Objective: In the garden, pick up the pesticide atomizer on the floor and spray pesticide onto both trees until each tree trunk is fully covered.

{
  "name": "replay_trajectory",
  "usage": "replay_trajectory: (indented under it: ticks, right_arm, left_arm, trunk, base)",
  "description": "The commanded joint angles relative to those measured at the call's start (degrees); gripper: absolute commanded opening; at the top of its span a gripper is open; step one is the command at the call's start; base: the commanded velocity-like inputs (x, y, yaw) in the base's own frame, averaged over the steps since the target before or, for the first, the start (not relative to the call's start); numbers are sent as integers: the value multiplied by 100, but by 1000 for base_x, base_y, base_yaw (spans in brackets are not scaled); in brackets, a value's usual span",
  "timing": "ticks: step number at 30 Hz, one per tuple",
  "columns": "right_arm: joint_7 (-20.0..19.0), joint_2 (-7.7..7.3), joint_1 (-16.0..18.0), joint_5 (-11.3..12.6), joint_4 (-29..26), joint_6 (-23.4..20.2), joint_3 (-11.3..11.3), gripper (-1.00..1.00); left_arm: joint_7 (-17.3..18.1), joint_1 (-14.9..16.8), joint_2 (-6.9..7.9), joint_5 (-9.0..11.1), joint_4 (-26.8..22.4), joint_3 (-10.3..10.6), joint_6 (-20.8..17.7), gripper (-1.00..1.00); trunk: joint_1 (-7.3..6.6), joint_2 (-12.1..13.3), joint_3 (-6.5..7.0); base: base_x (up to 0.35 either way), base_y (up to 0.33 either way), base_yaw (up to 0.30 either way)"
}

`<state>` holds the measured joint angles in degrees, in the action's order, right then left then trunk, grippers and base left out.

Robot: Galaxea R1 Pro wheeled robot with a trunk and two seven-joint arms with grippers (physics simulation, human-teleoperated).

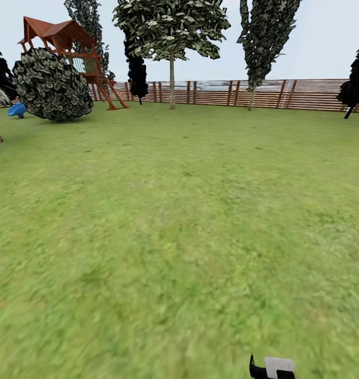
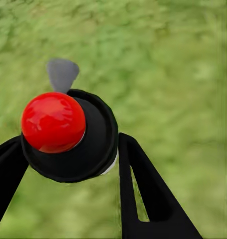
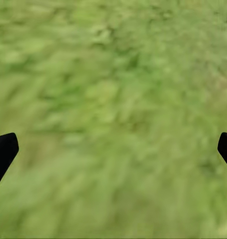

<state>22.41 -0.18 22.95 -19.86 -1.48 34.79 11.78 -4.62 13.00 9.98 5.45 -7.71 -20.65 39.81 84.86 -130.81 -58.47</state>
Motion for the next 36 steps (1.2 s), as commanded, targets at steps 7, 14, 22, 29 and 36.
replay_trajectory:
  ticks: [7,14,22,29,36]
  right_arm:
    - [0,0,0,0,1,1,0,100]
    - [0,0,0,0,1,1,0,100]
    - [0,0,1,0,1,1,0,100]
    - [0,0,1,0,0,-1,0,100]
    - [0,0,2,0,2,1,0,100]
  left_arm:
    - [1,0,7,8,13,-8,1,-100]
    - [-3,0,27,5,-10,-15,-8,-100]
    - [-4,0,7,-14,22,6,-16,-100]
    - [-3,0,0,-18,24,16,-21,-100]
    - [2,0,-4,-24,24,17,-25,-100]
  trunk:
    - [0,0,0]
    - [0,0,0]
    - [0,0,0]
    - [0,0,0]
    - [0,0,0]
  base:
    - [337,0,0]
    - [337,0,0]
    - [337,0,0]
    - [337,0,0]
    - [337,0,0]
